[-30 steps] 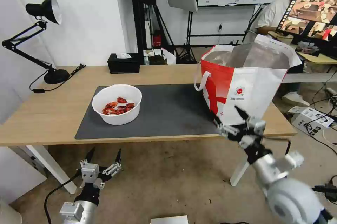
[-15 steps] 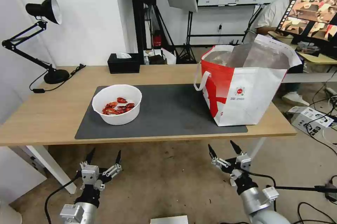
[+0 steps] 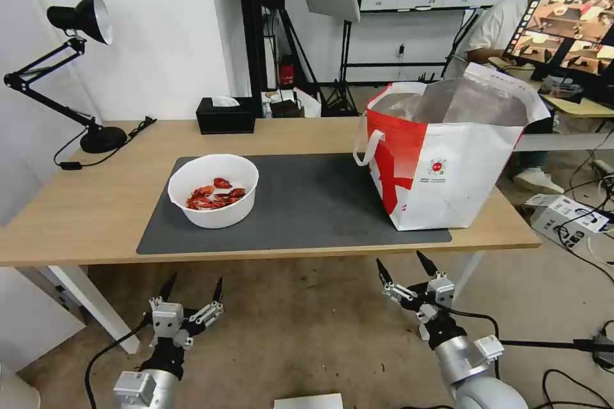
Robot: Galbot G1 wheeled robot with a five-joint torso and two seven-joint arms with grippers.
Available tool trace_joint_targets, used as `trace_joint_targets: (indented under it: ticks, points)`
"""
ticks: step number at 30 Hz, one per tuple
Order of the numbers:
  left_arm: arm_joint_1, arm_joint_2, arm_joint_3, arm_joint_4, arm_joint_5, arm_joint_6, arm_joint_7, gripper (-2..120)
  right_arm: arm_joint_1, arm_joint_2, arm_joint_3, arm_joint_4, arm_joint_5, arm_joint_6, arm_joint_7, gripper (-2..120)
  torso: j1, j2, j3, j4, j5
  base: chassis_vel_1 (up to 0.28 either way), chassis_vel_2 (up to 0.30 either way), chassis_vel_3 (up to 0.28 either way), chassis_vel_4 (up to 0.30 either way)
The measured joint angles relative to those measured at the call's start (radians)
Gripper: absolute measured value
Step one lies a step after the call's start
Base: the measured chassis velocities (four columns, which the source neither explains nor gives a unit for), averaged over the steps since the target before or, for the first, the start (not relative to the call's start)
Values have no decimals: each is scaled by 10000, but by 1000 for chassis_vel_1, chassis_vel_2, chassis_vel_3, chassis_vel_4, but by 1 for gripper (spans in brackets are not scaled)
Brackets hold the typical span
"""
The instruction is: Pick up the trash from the table and place it into the takeout bag.
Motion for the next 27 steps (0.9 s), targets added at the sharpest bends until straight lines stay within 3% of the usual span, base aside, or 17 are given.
trace_joint_targets:
  ticks: [27]
  points:
    - [-247,-13,96,290,-23,-19,22,100,-10,-181,64,85,-243,-21,13,100,0,0,0,0,0,0,0,0,0]
